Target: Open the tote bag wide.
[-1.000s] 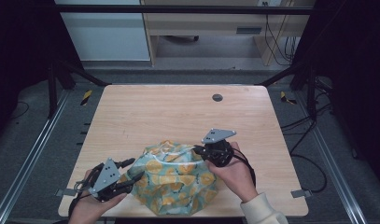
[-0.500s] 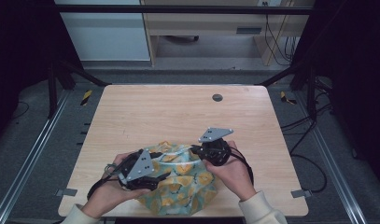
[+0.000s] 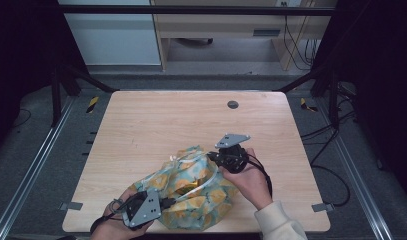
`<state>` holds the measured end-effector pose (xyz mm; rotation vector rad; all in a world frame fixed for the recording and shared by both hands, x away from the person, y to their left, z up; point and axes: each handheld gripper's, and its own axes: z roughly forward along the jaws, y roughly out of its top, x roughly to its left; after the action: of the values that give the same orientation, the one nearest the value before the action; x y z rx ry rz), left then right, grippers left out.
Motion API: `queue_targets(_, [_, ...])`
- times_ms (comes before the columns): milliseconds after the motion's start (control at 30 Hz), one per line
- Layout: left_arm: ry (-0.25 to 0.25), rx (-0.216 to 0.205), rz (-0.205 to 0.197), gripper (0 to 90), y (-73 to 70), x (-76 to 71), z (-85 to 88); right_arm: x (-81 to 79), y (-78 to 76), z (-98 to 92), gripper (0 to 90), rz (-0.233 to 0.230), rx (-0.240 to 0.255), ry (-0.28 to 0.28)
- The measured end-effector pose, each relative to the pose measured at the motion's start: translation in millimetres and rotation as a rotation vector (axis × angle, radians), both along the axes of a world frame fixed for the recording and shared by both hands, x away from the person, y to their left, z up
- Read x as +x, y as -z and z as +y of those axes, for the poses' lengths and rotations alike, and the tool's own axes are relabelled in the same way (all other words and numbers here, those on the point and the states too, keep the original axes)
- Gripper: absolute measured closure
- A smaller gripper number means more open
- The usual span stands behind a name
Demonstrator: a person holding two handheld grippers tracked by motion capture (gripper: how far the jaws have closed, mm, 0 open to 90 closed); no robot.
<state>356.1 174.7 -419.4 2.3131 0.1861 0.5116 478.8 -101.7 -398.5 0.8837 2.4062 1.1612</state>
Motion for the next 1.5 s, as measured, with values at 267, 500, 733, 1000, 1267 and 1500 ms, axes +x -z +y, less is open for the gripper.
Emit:
queue_targets(267, [-0.124, 0.043, 0.089, 90.0, 36.0, 15.7, 14.8, 8.0, 15.2, 1.0, 90.0, 0.021, -0.010, 0.028])
queue_targets(500, [-0.172, 0.041, 0.106, 90.0, 45.8, 24.7, 13.7, 3.2, 24.0, -1.6, 73.5, 0.032, 0.009, 0.004])
queue_targets(733, [-0.190, 0.053, 0.109, 90.0, 49.7, 28.0, 13.2, -11.3, -4.5, -9.1, 62.0, -0.059, 0.041, -0.035])
queue_targets(1000, [-0.186, 0.038, 0.107, 90.0, 49.2, 29.3, 14.6, 15.2, 7.6, -3.0, 60.2, -0.023, -0.032, -0.055])
queue_targets(1267, [-0.208, 0.020, 0.098, 90.0, 47.3, 29.6, 15.4, 23.5, -8.4, -0.7, 90.0, -0.041, 0.013, -0.043])
queue_targets(1500, [-0.245, 0.003, 0.074, 90.0, 44.9, 30.7, 18.2, -27.3, -39.6, -16.7, 90.0, -0.144, 0.076, -0.100])
